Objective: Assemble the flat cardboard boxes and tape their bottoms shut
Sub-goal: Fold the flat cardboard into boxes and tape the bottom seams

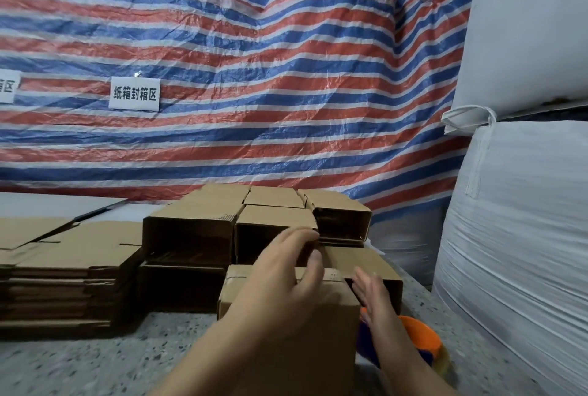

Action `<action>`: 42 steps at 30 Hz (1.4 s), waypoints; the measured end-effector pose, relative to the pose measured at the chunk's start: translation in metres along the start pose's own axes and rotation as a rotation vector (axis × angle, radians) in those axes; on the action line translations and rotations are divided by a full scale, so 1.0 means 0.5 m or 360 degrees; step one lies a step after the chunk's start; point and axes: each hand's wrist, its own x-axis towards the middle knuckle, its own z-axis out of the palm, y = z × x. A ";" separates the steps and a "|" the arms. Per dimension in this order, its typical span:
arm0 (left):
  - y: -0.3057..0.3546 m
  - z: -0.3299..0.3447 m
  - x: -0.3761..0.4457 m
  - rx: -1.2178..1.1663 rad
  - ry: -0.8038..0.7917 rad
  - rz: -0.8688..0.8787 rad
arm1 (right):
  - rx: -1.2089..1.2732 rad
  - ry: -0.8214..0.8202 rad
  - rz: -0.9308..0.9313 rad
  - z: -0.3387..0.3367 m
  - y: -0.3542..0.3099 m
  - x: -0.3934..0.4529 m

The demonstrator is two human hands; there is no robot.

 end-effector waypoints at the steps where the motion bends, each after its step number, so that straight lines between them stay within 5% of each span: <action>1: -0.005 -0.016 -0.007 0.0008 0.0088 0.0000 | -0.0108 0.0025 -0.0078 0.003 0.000 0.000; 5: -0.067 -0.061 -0.060 0.0049 0.0344 -0.0272 | -0.0107 -0.0094 -0.0178 0.007 0.025 -0.015; 10: -0.126 -0.049 -0.152 -0.0408 -0.0003 -0.0686 | -0.0054 -0.0166 -0.0296 0.026 0.052 -0.038; 13: -0.129 -0.045 -0.154 -0.0718 0.0017 -0.0818 | -0.0093 0.0000 -0.0283 0.054 0.023 -0.043; 18: -0.132 -0.099 -0.078 -0.0652 0.0030 -0.0935 | -0.0325 0.0204 0.0067 0.049 -0.071 0.007; 25: -0.193 -0.086 -0.030 -0.0375 -0.0254 -0.1474 | -0.0661 -0.0151 0.0703 0.058 -0.040 0.097; 29: -0.216 -0.061 -0.059 -0.0447 -0.0309 -0.1780 | -0.0895 -0.0047 0.0749 0.082 0.015 0.109; 34: -0.205 -0.077 -0.066 -0.0306 -0.0149 -0.1729 | -0.1070 0.0126 0.0572 0.064 0.004 0.094; 42: -0.105 -0.078 -0.135 -0.0419 -0.0238 -0.1601 | -0.0149 -0.0102 0.0834 0.070 0.018 -0.047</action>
